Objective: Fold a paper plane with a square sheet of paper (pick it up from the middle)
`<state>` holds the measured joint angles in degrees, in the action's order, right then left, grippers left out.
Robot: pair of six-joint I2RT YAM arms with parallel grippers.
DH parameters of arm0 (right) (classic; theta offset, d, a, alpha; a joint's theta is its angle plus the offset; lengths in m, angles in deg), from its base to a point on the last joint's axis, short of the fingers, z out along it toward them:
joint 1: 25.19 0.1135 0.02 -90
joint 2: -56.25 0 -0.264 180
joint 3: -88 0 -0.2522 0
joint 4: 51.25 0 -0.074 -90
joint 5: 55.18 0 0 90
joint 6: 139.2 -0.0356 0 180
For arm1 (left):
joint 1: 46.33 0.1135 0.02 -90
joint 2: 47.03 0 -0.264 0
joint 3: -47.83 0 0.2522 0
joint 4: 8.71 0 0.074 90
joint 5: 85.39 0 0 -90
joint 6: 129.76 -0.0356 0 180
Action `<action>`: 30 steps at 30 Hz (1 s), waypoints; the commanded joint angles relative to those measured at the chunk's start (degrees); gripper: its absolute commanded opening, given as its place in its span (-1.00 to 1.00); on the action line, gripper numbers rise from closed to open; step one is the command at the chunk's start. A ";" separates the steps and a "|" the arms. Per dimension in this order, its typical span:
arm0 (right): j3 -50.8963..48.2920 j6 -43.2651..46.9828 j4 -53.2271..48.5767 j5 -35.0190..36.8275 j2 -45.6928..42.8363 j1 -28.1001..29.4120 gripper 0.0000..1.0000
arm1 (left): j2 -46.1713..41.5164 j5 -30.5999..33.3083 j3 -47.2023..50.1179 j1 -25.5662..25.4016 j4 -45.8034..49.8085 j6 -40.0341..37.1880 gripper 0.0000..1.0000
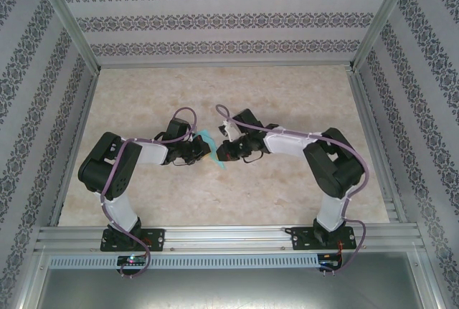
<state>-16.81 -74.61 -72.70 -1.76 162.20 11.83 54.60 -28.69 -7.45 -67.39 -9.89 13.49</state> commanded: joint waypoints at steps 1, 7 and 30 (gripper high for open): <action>2.81 -1.19 0.59 1.68 4.27 0.52 -0.97 | 1.93 4.13 0.88 0.01 7.91 -1.71 -1.00; 4.34 -0.68 -1.48 2.96 8.33 0.56 -0.98 | 2.10 3.68 0.83 0.02 7.47 -1.84 -1.00; 3.52 2.05 -6.99 7.57 10.83 0.55 -0.99 | -1.88 4.16 -6.42 -1.99 12.31 -14.19 -0.83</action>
<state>-12.85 -74.26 -74.25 1.14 170.33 11.85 53.33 -26.92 -11.58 -68.79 -1.56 3.41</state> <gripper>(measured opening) 0.052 0.086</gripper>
